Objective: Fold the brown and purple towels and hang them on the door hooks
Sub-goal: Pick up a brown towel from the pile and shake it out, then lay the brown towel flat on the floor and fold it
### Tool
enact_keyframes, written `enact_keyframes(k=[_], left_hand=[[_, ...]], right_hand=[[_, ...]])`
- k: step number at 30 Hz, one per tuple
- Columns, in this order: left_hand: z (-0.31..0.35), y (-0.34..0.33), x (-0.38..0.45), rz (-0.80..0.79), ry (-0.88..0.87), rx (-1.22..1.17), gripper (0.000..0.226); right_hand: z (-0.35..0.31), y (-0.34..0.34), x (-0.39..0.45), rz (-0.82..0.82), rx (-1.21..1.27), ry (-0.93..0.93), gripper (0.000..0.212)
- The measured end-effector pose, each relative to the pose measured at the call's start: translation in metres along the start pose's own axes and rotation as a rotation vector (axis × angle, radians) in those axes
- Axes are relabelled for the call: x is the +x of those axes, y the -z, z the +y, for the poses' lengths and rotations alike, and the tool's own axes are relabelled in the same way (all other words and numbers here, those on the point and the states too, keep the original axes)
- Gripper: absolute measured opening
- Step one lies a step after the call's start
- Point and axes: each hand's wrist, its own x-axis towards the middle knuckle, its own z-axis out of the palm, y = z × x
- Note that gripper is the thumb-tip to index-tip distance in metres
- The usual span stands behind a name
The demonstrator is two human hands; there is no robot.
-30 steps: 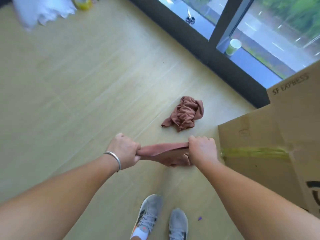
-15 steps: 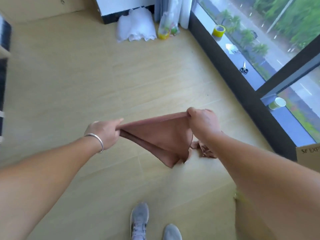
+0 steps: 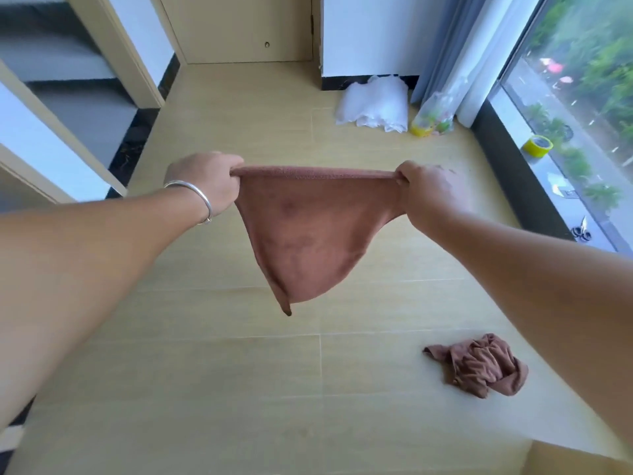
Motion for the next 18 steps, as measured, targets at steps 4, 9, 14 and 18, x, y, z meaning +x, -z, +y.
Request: enact_keyframes(k=[4, 9, 14, 18], left_hand=[[-0.034, -0.042, -0.072, 0.042, 0.028, -0.052, 0.033], [-0.054, -0.119, -0.207, -0.107, 0.012, -0.078, 0.034], [-0.057, -0.188, -0.32, -0.283, 0.023, -0.131, 0.017], [-0.054, -0.241, -0.377, -0.441, 0.168, -0.164, 0.018]], right_hand=[[-0.022, -0.038, -0.04, -0.089, 0.047, 0.073, 0.034], [-0.031, -0.121, -0.138, -0.293, 0.048, 0.159, 0.03], [-0.023, -0.194, -0.249, -0.536, 0.045, 0.214, 0.017], [-0.016, -0.242, -0.314, -0.61, 0.047, 0.21, 0.008]])
